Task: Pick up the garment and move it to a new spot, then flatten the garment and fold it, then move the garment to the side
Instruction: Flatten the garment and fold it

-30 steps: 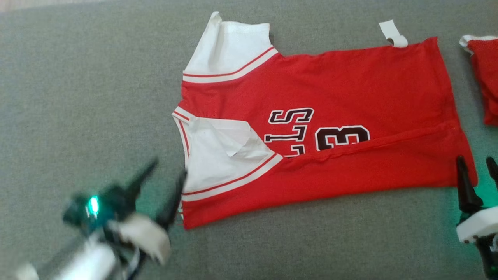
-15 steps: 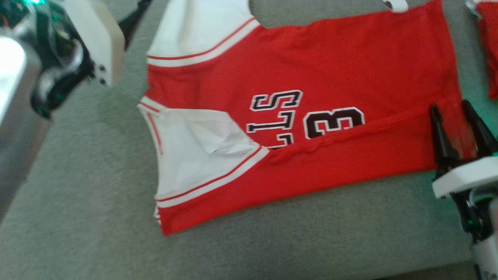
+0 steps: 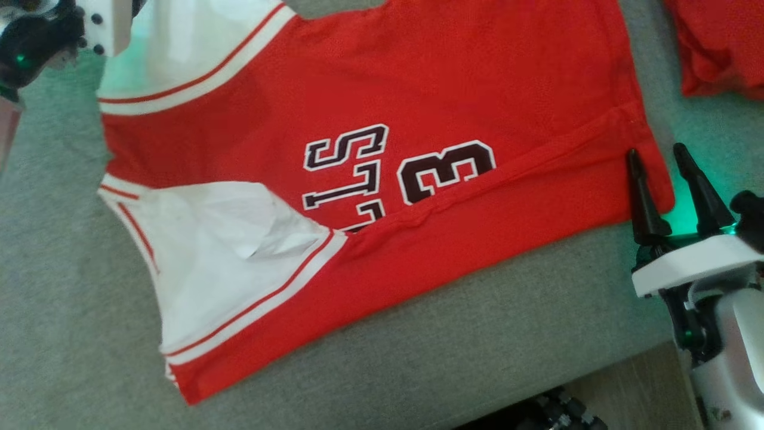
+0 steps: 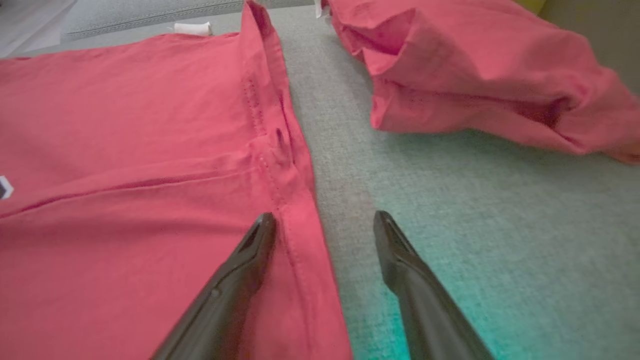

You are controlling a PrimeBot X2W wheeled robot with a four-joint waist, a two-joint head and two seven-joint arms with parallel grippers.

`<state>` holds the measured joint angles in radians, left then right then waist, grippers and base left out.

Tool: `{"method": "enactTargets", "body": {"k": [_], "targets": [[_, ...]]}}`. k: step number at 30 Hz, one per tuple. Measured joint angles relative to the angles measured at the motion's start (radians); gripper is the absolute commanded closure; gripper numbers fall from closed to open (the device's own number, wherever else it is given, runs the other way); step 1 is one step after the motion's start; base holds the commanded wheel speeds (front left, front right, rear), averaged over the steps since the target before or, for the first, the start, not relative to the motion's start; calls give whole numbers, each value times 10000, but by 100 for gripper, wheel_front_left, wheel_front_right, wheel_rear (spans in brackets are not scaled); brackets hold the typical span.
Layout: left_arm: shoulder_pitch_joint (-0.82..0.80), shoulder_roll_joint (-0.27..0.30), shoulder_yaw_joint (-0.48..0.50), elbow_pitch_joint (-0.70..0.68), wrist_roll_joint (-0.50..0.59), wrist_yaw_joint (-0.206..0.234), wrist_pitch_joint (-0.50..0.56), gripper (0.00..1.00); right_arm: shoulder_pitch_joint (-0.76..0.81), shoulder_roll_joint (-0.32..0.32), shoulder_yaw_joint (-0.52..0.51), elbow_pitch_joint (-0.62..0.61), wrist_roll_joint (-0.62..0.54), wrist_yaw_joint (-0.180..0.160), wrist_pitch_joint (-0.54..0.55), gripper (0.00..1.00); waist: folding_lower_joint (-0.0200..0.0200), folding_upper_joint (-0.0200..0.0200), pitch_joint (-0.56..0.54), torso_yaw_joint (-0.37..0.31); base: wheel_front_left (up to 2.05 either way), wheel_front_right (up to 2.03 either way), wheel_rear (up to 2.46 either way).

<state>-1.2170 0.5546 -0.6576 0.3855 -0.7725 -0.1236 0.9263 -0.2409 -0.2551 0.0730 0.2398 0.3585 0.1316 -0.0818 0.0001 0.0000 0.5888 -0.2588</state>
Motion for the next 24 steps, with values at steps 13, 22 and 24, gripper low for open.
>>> {"method": "enactTargets", "body": {"k": [13, 22, 24], "targets": [[-202, 617, -472, 268, 782, 4, 150, 3, -246, 190, 151, 178, 17, 0, -79, 0, 0, 0, 204, -471, 0, 0, 0], [-318, 654, -500, 265, 736, 23, 366, 100, -340, 215, 136, 184, 12, 0, -77, 0, -1, 0, 243, -531, 0, 0, 0], [-318, 706, -499, 157, 652, 100, 418, 100, -383, 207, 67, 113, 10, 0, -69, 0, 0, 0, 223, -521, 0, 0, 0]]}}
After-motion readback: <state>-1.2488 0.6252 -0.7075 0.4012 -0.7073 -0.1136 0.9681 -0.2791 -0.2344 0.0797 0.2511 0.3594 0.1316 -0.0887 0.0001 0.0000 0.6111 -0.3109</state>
